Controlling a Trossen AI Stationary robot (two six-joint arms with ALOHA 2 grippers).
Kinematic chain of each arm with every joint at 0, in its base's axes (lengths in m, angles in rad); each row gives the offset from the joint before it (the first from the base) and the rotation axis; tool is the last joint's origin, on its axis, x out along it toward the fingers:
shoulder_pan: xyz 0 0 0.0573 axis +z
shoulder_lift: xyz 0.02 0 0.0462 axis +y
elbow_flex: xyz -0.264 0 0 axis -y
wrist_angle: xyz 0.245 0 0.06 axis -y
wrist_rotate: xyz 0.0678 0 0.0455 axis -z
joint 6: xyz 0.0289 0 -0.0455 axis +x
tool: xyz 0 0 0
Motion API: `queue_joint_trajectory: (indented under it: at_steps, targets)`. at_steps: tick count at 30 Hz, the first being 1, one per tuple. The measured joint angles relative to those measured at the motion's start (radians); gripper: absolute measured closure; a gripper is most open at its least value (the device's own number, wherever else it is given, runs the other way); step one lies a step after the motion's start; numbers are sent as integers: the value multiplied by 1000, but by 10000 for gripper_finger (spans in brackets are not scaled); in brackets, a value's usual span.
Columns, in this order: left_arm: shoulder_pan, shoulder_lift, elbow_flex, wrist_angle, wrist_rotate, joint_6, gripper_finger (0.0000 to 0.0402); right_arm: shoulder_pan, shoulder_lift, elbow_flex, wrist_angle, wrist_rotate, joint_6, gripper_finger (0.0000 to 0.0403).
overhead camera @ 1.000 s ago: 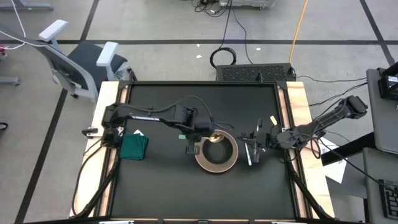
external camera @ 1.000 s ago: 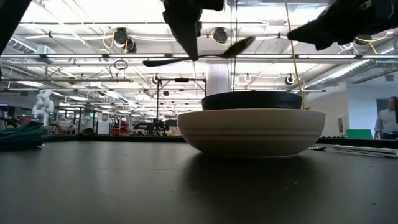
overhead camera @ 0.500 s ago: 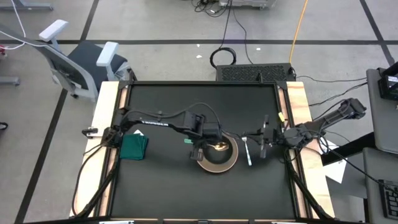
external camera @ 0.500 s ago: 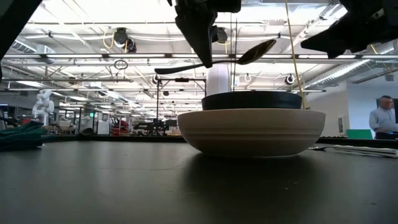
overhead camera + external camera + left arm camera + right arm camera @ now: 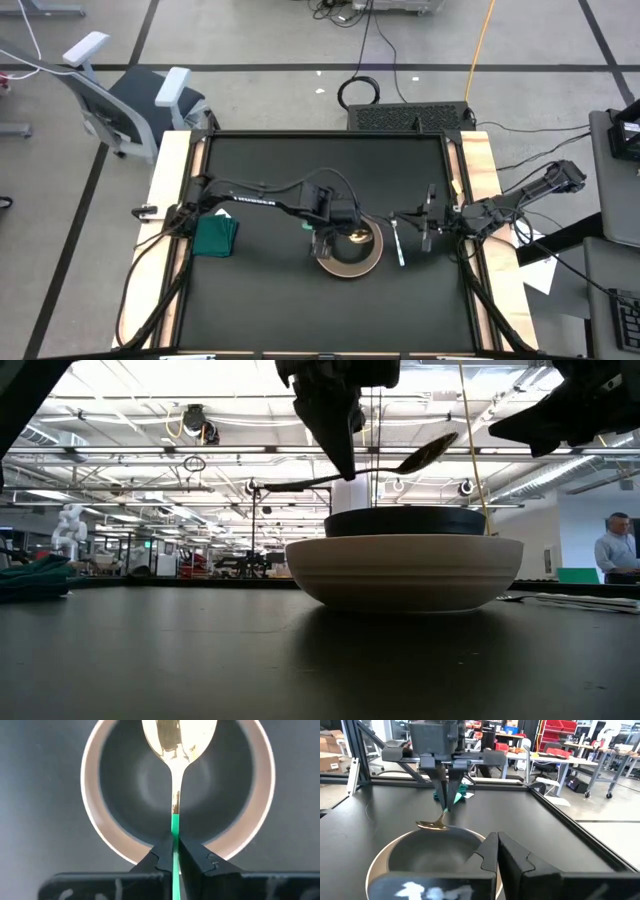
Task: Set table place
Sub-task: Put the blue spoon into the black bowl
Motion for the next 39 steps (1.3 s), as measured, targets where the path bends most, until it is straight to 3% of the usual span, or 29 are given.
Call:
queue_joint_trajectory:
  at_steps: [5,10,17,23,31,39]
  targets:
    - [2,6,0,-14,-35,14,395,0,0,0,0,0,-7,403]
    - [18,25,30,-81,-36,5,379,0,0,0,0,1,-6,403]
    - [26,125,185,-241,-66,13,395,0,0,0,8,2,-7,403]
    - [21,200,301,-332,-84,18,375,0,0,0,6,2,-6,403]
    - [18,213,304,-357,-121,25,395,0,0,0,0,2,-6,403]
    - [-2,213,304,-367,-159,28,379,0,0,0,0,2,-6,403]
